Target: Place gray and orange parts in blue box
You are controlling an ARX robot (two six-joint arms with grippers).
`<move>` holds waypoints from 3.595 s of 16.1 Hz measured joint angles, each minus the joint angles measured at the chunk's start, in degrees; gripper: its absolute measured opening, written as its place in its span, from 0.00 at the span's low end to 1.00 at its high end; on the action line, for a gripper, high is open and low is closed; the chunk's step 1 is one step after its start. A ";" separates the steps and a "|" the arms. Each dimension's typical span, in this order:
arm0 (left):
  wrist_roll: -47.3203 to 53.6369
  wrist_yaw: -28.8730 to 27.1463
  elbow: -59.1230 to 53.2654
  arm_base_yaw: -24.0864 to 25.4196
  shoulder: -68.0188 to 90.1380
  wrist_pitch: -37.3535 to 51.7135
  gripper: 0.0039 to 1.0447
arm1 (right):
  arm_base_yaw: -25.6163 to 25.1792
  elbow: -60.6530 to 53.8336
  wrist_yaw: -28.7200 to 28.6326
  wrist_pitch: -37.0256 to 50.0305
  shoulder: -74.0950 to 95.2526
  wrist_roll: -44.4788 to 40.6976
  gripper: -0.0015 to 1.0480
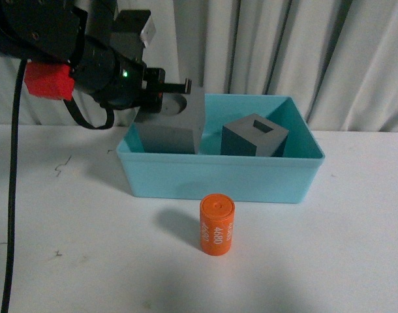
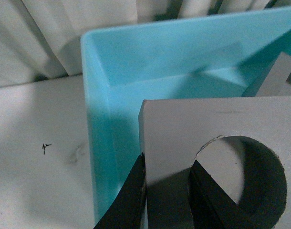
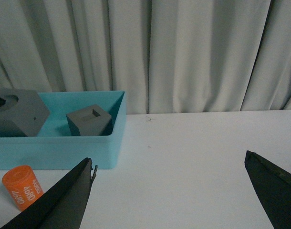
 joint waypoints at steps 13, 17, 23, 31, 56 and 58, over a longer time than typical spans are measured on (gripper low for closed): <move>2.21 -1.11 4.20 0.52 5.25 0.98 0.22 | 0.00 0.00 0.02 0.00 0.00 0.00 0.94; -3.58 6.27 -3.91 5.35 -5.64 -2.64 0.93 | 0.00 0.00 0.02 0.00 0.00 0.00 0.94; -7.15 27.28 -35.12 33.00 -47.98 -16.00 0.94 | 0.00 0.00 0.00 0.00 0.02 0.00 0.94; 2.84 25.22 -68.98 38.75 -69.29 26.10 0.55 | 0.00 0.00 -0.02 0.04 0.00 0.00 0.94; 2.12 1.40 -78.20 15.56 -106.81 4.35 0.01 | 0.00 0.00 0.00 0.00 0.00 0.00 0.94; 2.12 1.38 -78.20 15.56 -108.59 2.67 0.01 | 0.00 0.00 0.00 0.00 0.00 0.00 0.94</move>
